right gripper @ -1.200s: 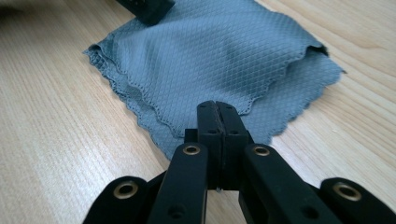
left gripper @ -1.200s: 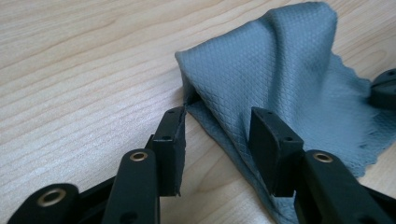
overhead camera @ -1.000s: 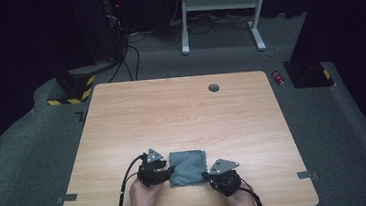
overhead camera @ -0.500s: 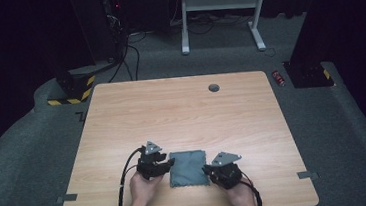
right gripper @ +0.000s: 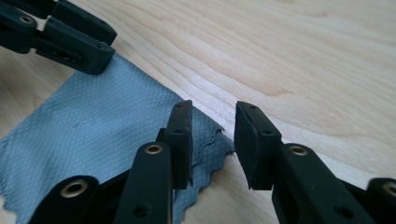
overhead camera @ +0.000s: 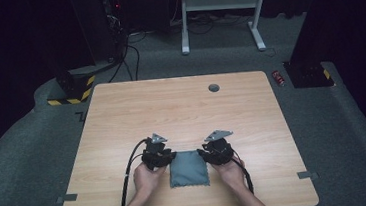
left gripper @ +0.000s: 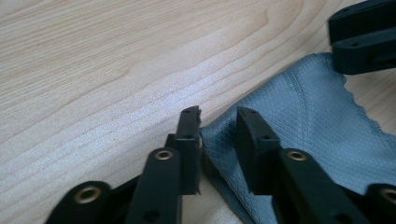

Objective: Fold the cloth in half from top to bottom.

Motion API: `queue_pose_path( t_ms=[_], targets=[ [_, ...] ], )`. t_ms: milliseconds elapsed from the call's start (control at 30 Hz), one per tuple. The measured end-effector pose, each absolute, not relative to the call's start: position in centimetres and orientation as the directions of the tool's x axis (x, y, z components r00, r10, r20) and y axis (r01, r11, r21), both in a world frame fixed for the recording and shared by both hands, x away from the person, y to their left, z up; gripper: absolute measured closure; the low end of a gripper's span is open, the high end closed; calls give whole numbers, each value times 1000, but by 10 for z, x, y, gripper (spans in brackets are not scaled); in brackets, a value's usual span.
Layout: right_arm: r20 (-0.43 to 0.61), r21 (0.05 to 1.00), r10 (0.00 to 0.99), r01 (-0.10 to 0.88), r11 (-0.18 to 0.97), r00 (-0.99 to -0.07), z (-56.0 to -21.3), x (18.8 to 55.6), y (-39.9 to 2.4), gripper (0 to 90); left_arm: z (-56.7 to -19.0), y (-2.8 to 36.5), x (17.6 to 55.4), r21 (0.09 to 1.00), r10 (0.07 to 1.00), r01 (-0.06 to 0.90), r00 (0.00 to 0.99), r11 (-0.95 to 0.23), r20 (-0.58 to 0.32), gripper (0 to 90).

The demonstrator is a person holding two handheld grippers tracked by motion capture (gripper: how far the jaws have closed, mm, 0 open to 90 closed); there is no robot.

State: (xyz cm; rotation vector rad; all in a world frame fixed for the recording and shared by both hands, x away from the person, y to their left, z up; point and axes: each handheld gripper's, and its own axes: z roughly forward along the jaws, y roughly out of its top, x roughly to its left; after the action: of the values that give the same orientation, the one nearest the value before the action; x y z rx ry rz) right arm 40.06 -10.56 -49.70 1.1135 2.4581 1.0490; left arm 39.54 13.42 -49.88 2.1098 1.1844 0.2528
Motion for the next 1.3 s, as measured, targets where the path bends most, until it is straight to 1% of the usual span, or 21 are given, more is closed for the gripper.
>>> queue_pose_path(
  t_ms=[33, 133, 167, 367, 433, 500, 567, 600, 633, 667, 733, 800, 867, 967, 1033, 1133, 1233, 1300],
  targets=[
    [84, 686, 730, 570, 451, -679, -499, 404, -105, 712, -498, 134, 396, 651, 809, 674, 567, -350, -152, 754],
    [92, 654, 712, 581, 484, -696, -506, 410, -102, 868, -497, 133, 398, 643, 798, 669, 585, -374, -146, 838],
    [92, 652, 708, 580, 489, -700, -507, 410, -101, 886, -497, 134, 399, 643, 795, 667, 589, -377, -145, 856],
    [44, 682, 703, 535, 498, -710, -497, 408, -101, 895, -496, 136, 404, 645, 794, 665, 591, -377, -145, 873],
    [16, 677, 703, 525, 515, -711, -495, 410, -98, 895, -495, 134, 408, 648, 799, 655, 590, -388, -119, 872],
    [0, 659, 709, 534, 530, -705, -499, 414, -96, 893, -497, 130, 411, 642, 793, 636, 605, -428, -70, 870],
    [6, 635, 715, 555, 537, -699, -505, 417, -93, 887, -501, 128, 411, 631, 791, 631, 610, -452, -43, 865],
    [1, 634, 715, 554, 540, -699, -507, 417, -93, 878, -502, 128, 411, 627, 794, 631, 608, -457, -34, 856],
    [-3, 631, 720, 557, 540, -694, -507, 417, -92, 843, -503, 130, 410, 628, 802, 635, 596, -450, -28, 831],
    [-10, 631, 722, 556, 541, -691, -507, 416, -93, 791, -502, 133, 410, 630, 810, 640, 585, -440, -28, 793],
    [-11, 648, 736, 556, 521, -677, -504, 414, -97, 740, -498, 139, 407, 645, 825, 645, 564, -410, -39, 716],
    [7, 677, 752, 557, 481, -659, -498, 411, -101, 743, -492, 141, 400, 671, 825, 624, 564, -399, -34, 652],
    [21, 697, 746, 545, 467, -666, -495, 408, -102, 775, -488, 141, 392, 689, 808, 607, 587, -396, -52, 623],
    [6, 701, 708, 508, 501, -706, -496, 405, -94, 805, -490, 137, 384, 695, 774, 584, 630, -419, -63, 607],
    [11, 691, 698, 510, 512, -716, -500, 406, -88, 809, -494, 134, 381, 688, 759, 585, 647, -430, -75, 596],
    [30, 683, 704, 529, 504, -709, -507, 410, -85, 807, -503, 135, 380, 666, 759, 600, 646, -443, -77, 571],
    [36, 664, 721, 556, 501, -692, -511, 413, -89, 797, -510, 142, 376, 652, 766, 596, 642, -468, -37, 557],
    [40, 668, 733, 563, 486, -679, -512, 414, -96, 787, -512, 150, 373, 664, 778, 602, 627, -443, -49, 548]
  ],
)
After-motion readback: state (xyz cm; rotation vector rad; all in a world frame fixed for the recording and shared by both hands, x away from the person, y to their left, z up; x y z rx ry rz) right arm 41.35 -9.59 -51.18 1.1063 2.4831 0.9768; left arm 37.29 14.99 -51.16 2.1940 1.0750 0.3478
